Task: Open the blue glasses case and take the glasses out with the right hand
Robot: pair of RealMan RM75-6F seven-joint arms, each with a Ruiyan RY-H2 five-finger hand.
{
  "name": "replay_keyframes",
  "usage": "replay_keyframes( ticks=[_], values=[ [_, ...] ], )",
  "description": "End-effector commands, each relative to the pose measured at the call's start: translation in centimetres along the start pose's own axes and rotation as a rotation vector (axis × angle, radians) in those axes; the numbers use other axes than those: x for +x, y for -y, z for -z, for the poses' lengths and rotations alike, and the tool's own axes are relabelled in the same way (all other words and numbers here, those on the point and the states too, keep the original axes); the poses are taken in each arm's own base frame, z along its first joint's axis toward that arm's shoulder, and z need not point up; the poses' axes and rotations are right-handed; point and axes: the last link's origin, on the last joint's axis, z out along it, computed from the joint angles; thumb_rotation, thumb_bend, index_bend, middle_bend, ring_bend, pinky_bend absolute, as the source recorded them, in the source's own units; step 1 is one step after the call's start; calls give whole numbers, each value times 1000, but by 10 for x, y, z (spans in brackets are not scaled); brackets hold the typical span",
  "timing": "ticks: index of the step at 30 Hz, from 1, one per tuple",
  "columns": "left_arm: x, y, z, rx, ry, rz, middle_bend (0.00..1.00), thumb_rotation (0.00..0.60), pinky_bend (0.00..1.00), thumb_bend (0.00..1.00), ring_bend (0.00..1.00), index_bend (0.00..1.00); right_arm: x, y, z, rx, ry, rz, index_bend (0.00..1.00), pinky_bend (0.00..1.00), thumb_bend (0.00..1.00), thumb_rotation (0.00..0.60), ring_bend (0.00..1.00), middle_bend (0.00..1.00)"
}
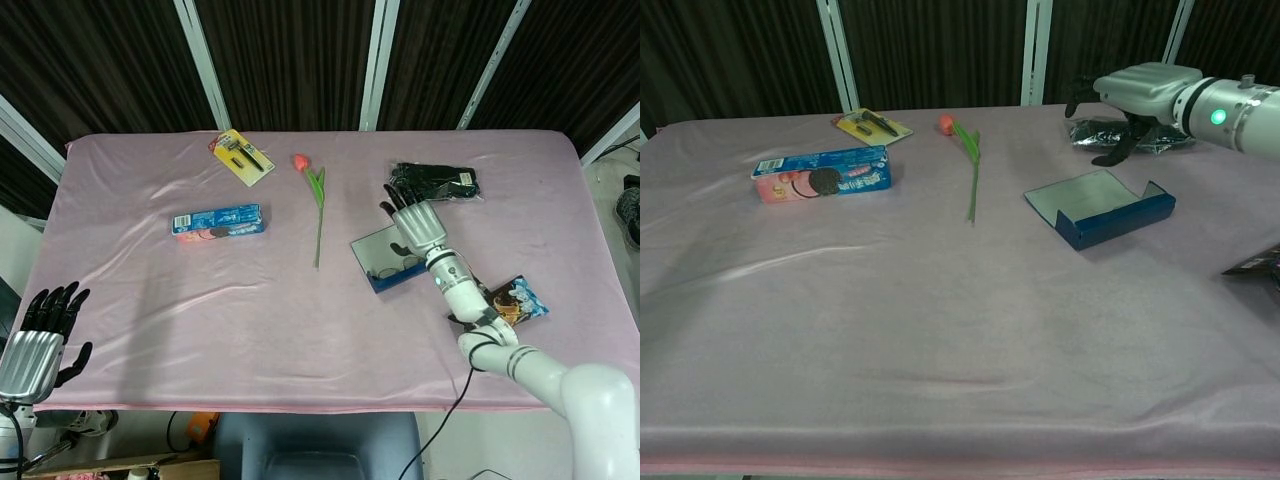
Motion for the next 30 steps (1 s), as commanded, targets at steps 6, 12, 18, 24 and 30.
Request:
replay_keyframes(
  ticks=[6, 12, 18, 24, 30],
  values=[
    [0, -2, 0, -7, -2, 1, 0, 600, 14, 381, 0, 0, -19, -1, 70, 129, 176, -32, 379, 0, 398, 600, 7, 84],
    [0, -1, 0, 5, -10, 6, 0, 600, 16, 381, 0, 0, -28, 7, 78, 158, 210, 20, 385, 0, 398, 600, 0, 80],
    [1, -1, 0, 0, -11, 13, 0, 600, 16, 382, 0, 0, -33, 24, 70, 170, 227, 3, 388, 0, 397, 600, 0, 78],
    [1, 0, 1, 2, -12, 13, 0, 600, 16, 381, 0, 0, -41, 39, 66, 191, 259, 12, 428, 0, 398, 600, 0, 79],
    [0, 0, 0, 2, -4, 9, 0, 600, 16, 381, 0, 0, -42, 52, 76, 235, 267, -3, 453, 0, 398, 600, 0, 79]
  ],
)
